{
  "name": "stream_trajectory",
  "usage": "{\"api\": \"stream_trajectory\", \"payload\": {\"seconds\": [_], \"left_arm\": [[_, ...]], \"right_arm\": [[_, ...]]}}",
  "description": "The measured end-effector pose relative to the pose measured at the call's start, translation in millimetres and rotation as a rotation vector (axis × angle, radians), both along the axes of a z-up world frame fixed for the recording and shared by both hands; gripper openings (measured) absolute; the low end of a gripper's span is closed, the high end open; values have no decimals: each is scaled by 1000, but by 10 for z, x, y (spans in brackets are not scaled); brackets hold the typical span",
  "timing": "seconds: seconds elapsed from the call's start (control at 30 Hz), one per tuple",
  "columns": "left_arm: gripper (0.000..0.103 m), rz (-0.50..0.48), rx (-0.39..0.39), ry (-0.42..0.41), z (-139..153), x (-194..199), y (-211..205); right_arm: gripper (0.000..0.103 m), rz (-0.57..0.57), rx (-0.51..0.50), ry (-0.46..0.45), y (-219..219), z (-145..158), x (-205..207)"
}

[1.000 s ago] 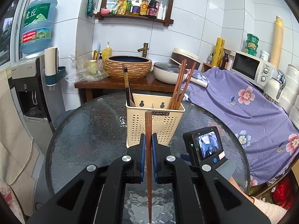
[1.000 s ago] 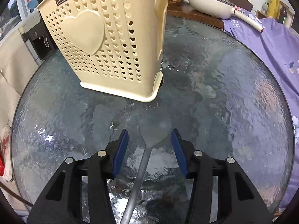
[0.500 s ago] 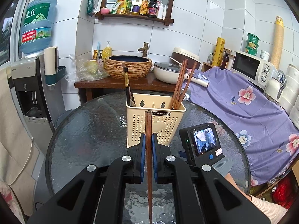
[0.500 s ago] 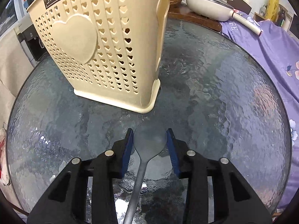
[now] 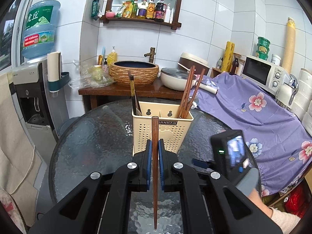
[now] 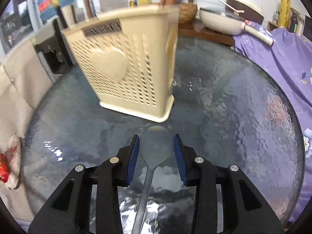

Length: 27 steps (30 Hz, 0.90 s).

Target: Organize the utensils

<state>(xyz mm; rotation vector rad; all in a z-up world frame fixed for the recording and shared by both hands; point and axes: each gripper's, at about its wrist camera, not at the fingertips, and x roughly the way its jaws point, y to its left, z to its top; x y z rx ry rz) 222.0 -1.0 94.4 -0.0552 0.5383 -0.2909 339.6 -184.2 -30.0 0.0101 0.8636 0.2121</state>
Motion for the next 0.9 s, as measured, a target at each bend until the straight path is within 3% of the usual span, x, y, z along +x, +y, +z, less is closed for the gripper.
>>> {"api": "stream_trajectory", "payload": {"seconds": [0.43, 0.73, 0.9], "left_arm": [[6, -7, -2, -22, 85, -49, -47], [6, -34, -12, -22, 223, 9, -105], [6, -48, -37, -35, 467, 106, -107]], "right_arm": [[37, 110, 53, -167, -47, 776, -672], [37, 136, 76, -203, -45, 1110, -768], [37, 140, 88, -247, -42, 1385, -748]]}}
